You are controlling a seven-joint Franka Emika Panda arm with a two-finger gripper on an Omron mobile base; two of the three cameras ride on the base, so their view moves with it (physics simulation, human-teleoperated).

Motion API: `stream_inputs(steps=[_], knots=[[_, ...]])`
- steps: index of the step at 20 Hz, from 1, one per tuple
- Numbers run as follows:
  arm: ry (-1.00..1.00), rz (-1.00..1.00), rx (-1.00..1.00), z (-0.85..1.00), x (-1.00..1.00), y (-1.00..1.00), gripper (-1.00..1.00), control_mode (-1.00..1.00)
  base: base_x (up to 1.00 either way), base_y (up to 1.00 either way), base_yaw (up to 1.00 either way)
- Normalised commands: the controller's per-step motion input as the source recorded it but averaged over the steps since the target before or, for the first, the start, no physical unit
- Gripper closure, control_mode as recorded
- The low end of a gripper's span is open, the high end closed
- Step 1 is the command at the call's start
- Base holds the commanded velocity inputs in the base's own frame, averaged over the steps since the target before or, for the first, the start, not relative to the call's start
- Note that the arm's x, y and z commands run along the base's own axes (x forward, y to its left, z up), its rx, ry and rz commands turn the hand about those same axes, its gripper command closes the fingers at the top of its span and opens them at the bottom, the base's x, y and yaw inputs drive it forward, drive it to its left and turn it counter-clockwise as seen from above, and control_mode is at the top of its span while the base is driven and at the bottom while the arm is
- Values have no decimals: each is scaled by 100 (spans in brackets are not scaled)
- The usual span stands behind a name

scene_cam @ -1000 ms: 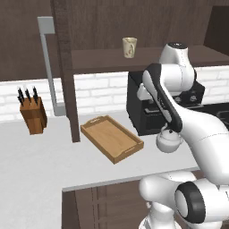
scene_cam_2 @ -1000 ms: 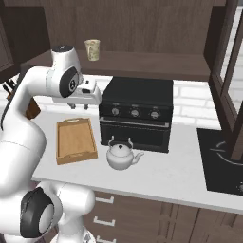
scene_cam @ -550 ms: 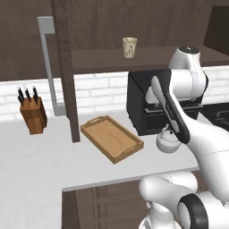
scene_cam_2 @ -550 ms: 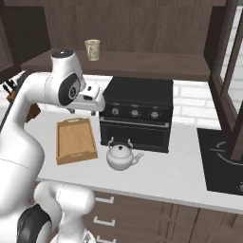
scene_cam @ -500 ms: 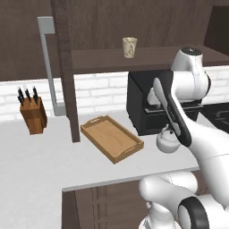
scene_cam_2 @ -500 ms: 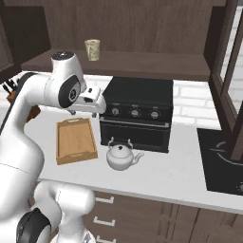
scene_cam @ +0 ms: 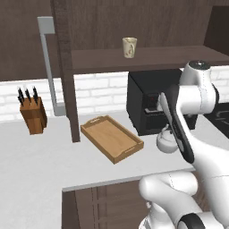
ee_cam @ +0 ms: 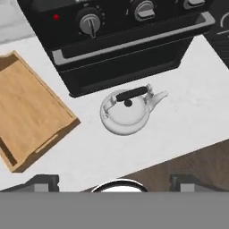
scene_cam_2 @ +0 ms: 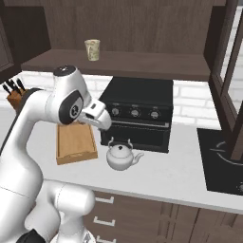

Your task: Pick the kettle from the counter and place it on the tray. Then pick the mug from the cabinet and place it on the tray. Then close the cabinet doors.

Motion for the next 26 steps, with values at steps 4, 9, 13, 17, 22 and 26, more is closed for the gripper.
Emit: stream_inputs(steps=[4,9,13,17,22,26], knots=[[2,-37,5,-12,6,-38,-100,-100,0,0,0],[4,-30,6,-14,14,-35,-100,-100,0,0,0],[4,-14,9,-29,29,-16,-100,-100,0,0,0],[1,-10,12,-38,28,-19,-100,-100,0,0,0],[0,-7,14,-26,20,-20,-100,-100,0,0,0],[0,-4,12,-12,15,-13,-100,-100,0,0,0]])
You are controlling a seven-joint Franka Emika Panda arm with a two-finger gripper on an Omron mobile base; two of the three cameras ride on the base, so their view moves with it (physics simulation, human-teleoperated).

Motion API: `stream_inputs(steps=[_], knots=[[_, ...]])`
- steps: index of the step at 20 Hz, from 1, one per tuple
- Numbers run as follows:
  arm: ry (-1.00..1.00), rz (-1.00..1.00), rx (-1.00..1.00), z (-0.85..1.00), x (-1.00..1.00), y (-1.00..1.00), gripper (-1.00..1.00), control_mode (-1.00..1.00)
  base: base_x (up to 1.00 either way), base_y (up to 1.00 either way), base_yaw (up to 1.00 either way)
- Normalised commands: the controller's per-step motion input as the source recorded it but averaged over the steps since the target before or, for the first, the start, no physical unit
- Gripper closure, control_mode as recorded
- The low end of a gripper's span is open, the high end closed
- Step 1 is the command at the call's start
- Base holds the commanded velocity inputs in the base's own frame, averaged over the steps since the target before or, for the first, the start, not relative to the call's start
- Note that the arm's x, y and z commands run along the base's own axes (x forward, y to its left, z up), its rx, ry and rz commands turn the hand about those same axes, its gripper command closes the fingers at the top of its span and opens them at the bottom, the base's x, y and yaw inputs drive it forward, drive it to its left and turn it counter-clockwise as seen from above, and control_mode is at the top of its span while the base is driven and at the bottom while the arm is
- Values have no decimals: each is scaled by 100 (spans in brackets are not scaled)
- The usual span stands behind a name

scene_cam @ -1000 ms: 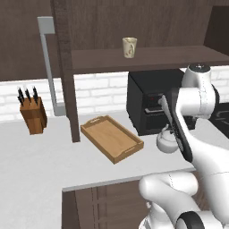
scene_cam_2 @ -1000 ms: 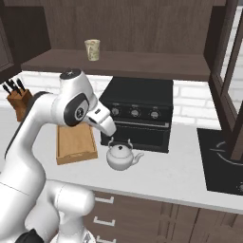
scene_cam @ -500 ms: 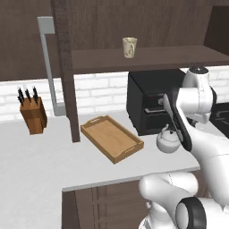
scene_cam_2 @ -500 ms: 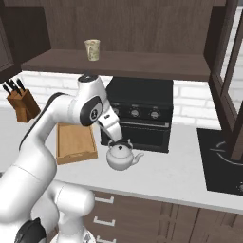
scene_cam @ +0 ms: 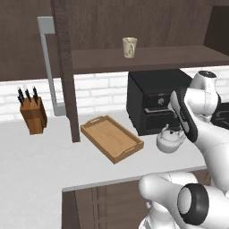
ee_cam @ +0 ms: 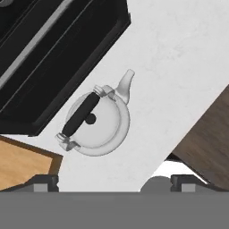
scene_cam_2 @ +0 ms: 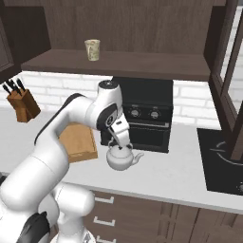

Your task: Pick the kettle from the counter and place it on the tray. Then pick the mug from the cabinet and place it on the tray. Then close the cabinet doors.

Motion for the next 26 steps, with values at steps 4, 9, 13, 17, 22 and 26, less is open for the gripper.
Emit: stream_inputs(steps=[4,9,13,17,22,26], knots=[[1,-3,7,-14,9,-4,-100,-100,0,0,0],[1,-1,5,-18,11,-2,-100,-100,0,0,0],[0,-2,4,-17,19,0,-100,-100,0,0,0],[0,-1,2,-17,13,0,-100,-100,0,0,0],[0,-2,1,-17,13,0,-100,-100,0,0,0],[1,-2,2,-17,11,0,-100,-100,0,0,0]])
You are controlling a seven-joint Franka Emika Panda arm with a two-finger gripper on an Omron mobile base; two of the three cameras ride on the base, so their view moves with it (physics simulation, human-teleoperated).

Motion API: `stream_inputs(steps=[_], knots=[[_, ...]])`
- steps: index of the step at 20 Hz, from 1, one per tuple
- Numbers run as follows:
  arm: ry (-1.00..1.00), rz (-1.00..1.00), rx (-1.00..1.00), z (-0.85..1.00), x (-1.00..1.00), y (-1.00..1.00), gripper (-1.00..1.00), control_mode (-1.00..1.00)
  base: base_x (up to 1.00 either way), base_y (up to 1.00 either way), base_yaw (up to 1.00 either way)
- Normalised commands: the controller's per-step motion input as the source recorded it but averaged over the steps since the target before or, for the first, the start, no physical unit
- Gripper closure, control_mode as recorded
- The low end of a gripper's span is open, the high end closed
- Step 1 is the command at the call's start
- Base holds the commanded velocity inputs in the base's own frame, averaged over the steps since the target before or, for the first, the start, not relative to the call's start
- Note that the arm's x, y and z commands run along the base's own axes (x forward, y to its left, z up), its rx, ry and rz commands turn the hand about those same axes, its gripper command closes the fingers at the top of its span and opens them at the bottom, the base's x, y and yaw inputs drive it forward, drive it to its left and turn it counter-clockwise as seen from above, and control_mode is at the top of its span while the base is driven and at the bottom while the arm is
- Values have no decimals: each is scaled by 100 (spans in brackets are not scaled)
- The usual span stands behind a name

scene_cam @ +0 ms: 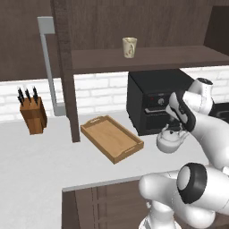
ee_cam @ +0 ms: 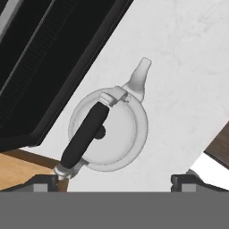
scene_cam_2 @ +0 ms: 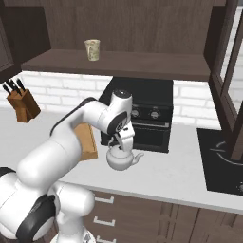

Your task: Pick the kettle from the counter and place it on the tray. Then pick the mug from the cabinet and place it on the tray. Then close the cabinet doors.

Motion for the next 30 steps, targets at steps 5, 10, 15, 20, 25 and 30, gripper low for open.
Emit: stream_inputs(steps=[5,10,15,20,25,30], knots=[[2,-3,6,-11,20,0,-100,-100,0,0,0],[4,-2,6,-11,19,0,-100,-100,0,0,0],[6,-1,3,-18,16,0,-100,-100,0,0,0],[8,-1,2,-20,19,0,-100,-100,0,0,0],[7,-1,3,-21,18,0,-100,-100,0,0,0],[6,-1,3,-22,13,0,-100,-100,0,0,0]])
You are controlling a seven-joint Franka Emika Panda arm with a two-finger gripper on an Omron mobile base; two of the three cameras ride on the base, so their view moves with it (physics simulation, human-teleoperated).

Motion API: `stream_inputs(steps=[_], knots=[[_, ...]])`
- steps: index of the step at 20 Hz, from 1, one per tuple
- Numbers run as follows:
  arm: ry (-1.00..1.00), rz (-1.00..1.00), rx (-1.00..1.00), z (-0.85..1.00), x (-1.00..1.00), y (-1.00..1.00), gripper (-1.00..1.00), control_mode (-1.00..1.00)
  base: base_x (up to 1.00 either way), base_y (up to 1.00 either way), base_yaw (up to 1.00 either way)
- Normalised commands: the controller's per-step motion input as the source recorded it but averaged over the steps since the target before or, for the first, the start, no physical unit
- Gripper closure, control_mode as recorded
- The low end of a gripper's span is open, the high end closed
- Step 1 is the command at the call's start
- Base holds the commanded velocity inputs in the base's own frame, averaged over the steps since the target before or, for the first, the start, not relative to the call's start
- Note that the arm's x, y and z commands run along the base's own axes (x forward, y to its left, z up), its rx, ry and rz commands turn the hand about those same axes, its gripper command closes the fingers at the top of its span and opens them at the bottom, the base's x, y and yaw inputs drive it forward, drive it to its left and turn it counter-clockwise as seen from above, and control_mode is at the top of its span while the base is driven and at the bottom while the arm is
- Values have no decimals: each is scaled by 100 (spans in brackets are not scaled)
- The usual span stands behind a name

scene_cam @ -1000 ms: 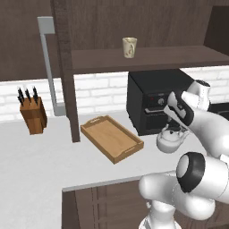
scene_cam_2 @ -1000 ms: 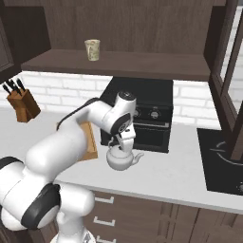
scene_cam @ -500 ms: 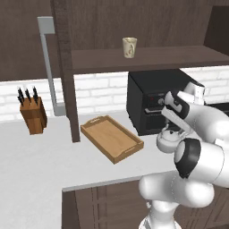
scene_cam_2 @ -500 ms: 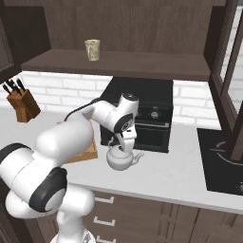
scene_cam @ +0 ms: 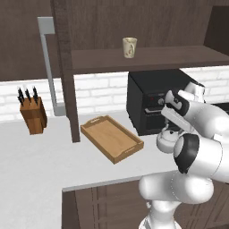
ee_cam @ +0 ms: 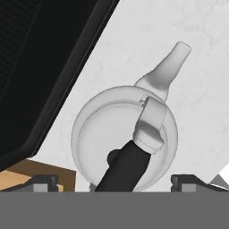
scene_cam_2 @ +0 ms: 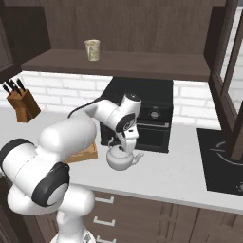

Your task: Pick the kettle from the counter and place it on the tray. Then pick the mug from the cabinet and place it on the tray. Then close the cabinet doors.

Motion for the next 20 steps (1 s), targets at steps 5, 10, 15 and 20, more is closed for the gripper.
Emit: stream_inputs(steps=[5,10,15,20], knots=[[7,-1,0,-31,4,0,100,-100,0,0,0],[6,-3,0,-30,0,0,100,-100,0,0,0],[0,-2,2,-12,0,0,100,-100,0,0,0],[0,-2,1,9,-14,1,100,-100,0,0,0]])
